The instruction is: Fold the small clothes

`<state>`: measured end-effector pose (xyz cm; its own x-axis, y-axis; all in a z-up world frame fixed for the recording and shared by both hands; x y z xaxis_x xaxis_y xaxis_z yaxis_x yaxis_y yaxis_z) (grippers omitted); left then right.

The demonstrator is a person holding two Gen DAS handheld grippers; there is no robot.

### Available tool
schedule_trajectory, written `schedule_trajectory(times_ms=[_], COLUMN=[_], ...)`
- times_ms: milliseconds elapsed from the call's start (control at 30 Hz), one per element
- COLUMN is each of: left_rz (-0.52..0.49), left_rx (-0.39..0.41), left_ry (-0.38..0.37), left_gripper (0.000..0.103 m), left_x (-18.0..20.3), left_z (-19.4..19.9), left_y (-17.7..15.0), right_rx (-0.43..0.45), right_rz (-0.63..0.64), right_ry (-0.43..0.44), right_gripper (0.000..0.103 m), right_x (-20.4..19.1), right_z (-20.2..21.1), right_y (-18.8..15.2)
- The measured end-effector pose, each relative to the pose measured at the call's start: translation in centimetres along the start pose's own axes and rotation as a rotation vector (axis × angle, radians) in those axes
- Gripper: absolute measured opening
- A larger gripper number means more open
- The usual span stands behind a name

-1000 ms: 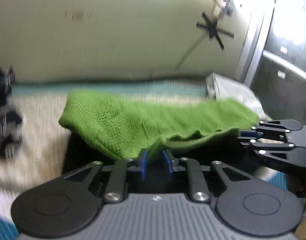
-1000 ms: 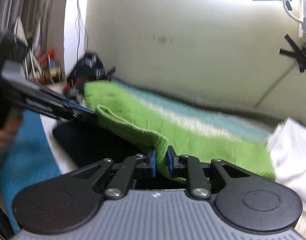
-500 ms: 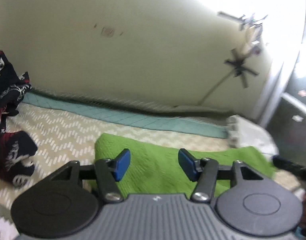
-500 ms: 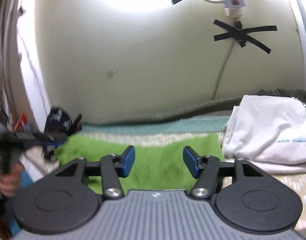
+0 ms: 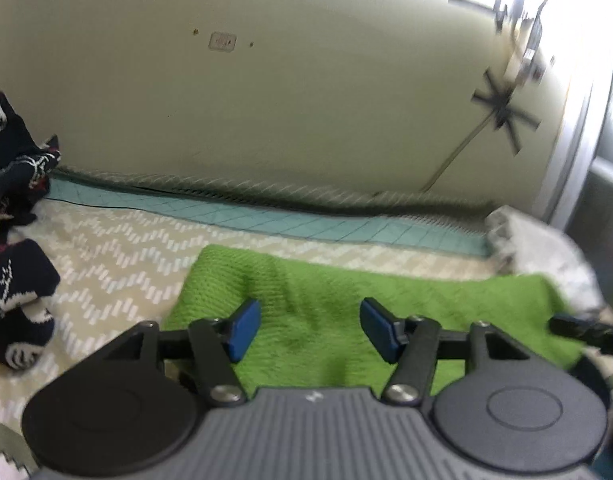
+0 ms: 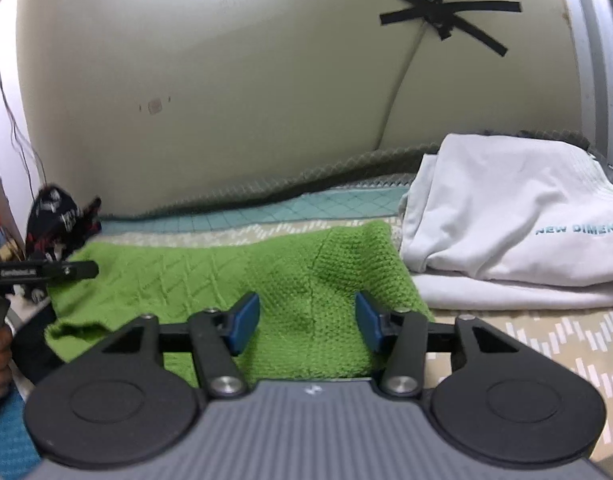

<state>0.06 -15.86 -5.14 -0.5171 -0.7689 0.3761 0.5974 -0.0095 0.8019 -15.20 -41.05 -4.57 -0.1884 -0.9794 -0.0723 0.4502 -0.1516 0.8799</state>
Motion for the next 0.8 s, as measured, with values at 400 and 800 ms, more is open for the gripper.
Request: schedule_trajectory(times_ms=[400, 800], left_rz=[-0.109, -0.18], left_rx=[-0.098, -0.128], left_ry=[0.028, 0.039], left_gripper=[0.087, 0.103], left_x=[2.1, 3.2], left_z=[-1.9, -2.0], left_y=[-1.8, -2.9], right_rx=[-0.02, 0.003], right_rz=[0.018, -0.003], right_ry=[0.001, 0.016], right_gripper=[0.069, 0.081], right_x=[-2.0, -1.8], right_z=[-1.0, -0.8], right_y=[0.9, -0.7])
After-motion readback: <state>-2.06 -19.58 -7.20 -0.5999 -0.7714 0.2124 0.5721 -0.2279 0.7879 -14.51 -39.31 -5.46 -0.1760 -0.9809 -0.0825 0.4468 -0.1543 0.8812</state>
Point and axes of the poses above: each gripper's, at about its wrist camera, not at the fingertips, and z roughly against the way its jaws point, x to its right, y to its top, the point moved 3 cm from there along -z, roughly the way its jaws point, and after that the axes turned 10 degrees about z, right-handed, at the moved point
